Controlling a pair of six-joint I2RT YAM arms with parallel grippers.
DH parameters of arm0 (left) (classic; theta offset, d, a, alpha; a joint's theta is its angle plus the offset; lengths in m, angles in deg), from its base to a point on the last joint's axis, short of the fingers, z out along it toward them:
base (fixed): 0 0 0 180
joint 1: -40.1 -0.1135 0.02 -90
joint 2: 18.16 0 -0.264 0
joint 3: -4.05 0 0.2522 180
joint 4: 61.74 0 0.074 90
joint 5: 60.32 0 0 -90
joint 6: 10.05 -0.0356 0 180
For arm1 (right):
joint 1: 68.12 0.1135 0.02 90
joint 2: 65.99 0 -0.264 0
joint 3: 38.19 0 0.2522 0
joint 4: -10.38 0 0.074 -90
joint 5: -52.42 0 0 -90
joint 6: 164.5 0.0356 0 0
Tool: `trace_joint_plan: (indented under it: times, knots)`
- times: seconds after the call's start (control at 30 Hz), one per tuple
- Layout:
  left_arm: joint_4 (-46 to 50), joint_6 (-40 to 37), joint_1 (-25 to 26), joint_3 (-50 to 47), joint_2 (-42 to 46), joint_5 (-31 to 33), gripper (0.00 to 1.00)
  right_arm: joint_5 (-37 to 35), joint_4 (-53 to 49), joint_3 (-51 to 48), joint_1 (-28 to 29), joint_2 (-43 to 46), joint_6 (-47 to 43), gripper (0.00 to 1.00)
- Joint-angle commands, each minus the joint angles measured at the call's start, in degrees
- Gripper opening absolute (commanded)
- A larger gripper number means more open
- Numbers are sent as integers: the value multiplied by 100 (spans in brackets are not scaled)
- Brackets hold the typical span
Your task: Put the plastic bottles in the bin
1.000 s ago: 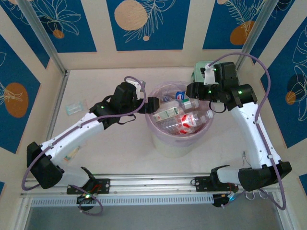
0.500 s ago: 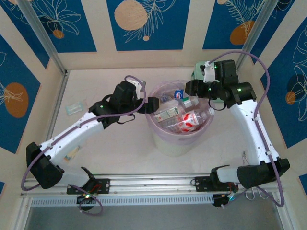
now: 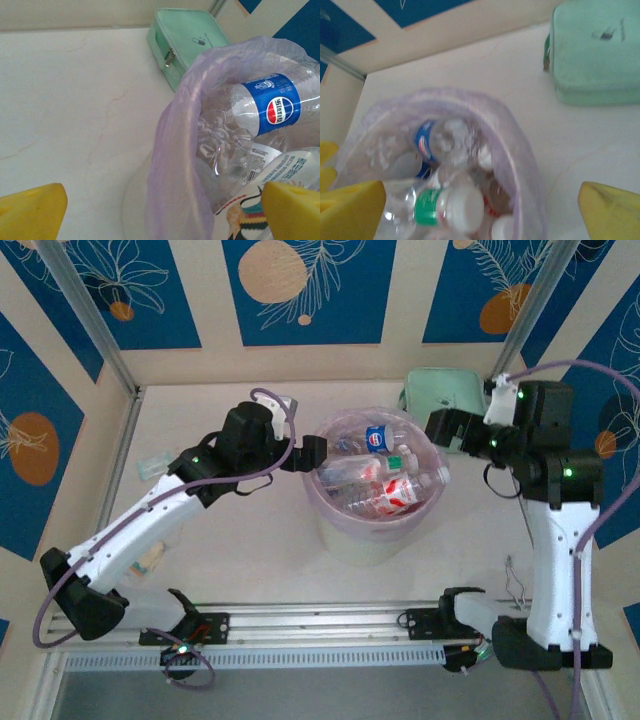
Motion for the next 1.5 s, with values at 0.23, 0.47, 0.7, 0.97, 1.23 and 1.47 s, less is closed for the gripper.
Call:
trace_joint_plan:
  times: [0.23,0.47,0.7,0.97,1.23,1.47]
  knots:
    - [525,-123,-942,-847,1238,321,99,1126,-207,-1596,149,803,579,99]
    - [869,-18,-1304,-1465,1942,491,100,1170,619,-2248,738,799,1214,96]
    - [1002,147,-1803,-2159,2275,942,99,998,1733,-2564,1343,409,1764,93]
    - [567,56,-2187,-2893,2262,1559,100,912,3077,-2302,2092,-715,2116,92]
    - [-1507,-499,-2488,-4311,2355,2757,100,688,2386,-918,1417,-942,995,99]
    - [-2774,-1438,-2611,-4895,1874,3508,99,-1137,3121,-2532,205,-138,41,99]
